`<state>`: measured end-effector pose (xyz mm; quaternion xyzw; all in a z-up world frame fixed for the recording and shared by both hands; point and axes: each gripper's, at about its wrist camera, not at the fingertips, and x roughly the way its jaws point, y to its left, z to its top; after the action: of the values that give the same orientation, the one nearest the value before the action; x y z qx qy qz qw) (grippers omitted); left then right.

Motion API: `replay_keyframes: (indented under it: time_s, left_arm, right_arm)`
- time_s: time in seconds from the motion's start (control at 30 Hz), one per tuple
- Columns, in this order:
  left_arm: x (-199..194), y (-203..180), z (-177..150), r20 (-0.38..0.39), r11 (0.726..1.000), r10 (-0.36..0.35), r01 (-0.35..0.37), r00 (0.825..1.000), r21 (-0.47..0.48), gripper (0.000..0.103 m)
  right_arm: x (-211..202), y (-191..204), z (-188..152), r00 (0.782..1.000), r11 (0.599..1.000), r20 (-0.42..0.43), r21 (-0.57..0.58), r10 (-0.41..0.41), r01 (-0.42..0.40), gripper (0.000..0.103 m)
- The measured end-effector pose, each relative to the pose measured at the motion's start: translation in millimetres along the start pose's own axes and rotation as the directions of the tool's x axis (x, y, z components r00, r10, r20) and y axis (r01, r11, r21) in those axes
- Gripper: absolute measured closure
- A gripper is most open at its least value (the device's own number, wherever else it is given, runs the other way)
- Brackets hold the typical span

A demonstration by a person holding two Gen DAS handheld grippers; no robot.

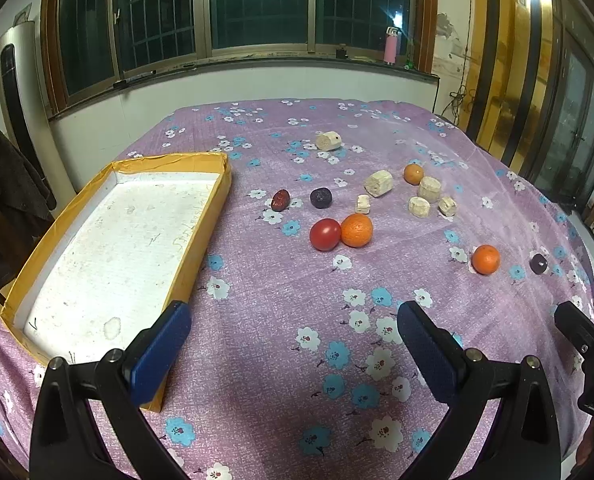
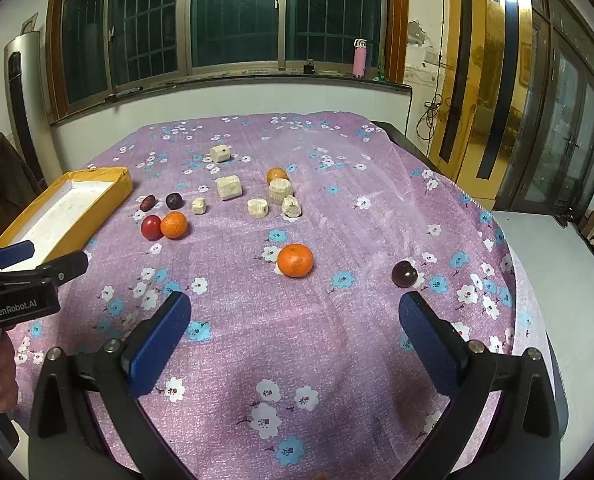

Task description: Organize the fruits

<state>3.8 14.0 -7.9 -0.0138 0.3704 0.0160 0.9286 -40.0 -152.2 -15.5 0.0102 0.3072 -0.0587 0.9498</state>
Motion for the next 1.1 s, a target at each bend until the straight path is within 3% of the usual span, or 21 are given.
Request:
replay_keyframes:
  time_s: [1.1]
  left_arm:
    - [3.9,3.1,0.1,-0.005,1.000,0.008,-0.008,1.000,-0.008,0.000]
  right_arm:
    - [0.7,0.8,1.5,1.000,1.000,0.000,0.002,0.002,-0.002,0.000]
